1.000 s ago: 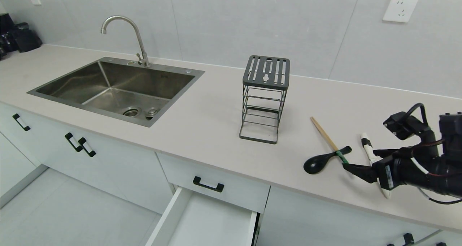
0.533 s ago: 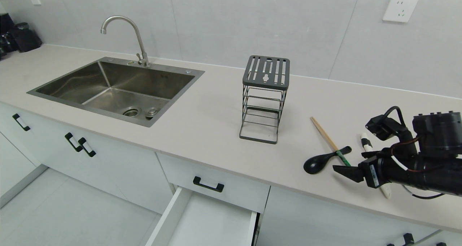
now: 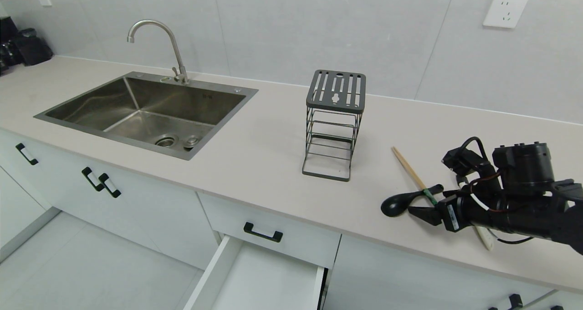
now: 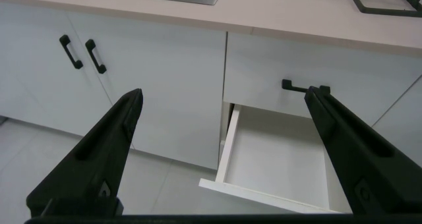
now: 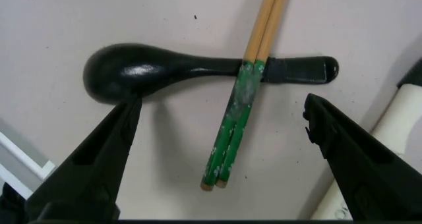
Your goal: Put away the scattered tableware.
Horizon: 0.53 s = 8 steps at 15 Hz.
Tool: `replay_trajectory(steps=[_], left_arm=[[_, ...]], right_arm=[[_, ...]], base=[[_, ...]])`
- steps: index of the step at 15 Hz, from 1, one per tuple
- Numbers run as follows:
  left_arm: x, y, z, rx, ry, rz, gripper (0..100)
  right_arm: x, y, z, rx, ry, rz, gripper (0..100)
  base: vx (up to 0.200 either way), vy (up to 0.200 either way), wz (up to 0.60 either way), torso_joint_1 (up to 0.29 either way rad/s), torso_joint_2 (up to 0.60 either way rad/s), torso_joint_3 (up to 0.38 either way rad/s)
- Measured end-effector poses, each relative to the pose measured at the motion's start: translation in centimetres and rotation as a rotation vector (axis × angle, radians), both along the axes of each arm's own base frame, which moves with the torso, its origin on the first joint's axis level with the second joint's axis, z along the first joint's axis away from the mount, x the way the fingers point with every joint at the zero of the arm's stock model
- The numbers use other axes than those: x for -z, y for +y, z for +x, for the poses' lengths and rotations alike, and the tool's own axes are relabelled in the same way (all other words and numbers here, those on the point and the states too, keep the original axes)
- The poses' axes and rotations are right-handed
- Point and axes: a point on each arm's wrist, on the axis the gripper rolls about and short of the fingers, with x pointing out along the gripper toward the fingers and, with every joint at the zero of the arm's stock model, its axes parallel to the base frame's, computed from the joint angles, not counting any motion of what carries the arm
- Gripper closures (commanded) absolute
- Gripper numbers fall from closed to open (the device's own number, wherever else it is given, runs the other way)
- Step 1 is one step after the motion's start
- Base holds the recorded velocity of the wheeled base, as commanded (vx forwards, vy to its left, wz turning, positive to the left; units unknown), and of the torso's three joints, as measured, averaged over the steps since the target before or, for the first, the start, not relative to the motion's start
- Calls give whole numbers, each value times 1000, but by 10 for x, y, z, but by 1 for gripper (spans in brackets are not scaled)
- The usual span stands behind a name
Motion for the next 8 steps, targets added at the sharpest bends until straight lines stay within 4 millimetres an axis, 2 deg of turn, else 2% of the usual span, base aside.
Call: replay_trajectory(steps=[5, 6, 8], left_arm=[[0, 0, 0, 0, 0, 0, 0], [0, 0, 0, 0, 0, 0, 0], [0, 0, 0, 0, 0, 0, 0]], right_arm=[[4, 2, 7, -4, 8, -1, 0], [5, 1, 8, -1, 11, -1, 100], [4, -1, 11, 9, 8, -1, 100]], base=[[0, 0, 0, 0, 0, 0], [0, 0, 0, 0, 0, 0], [0, 0, 0, 0, 0, 0]])
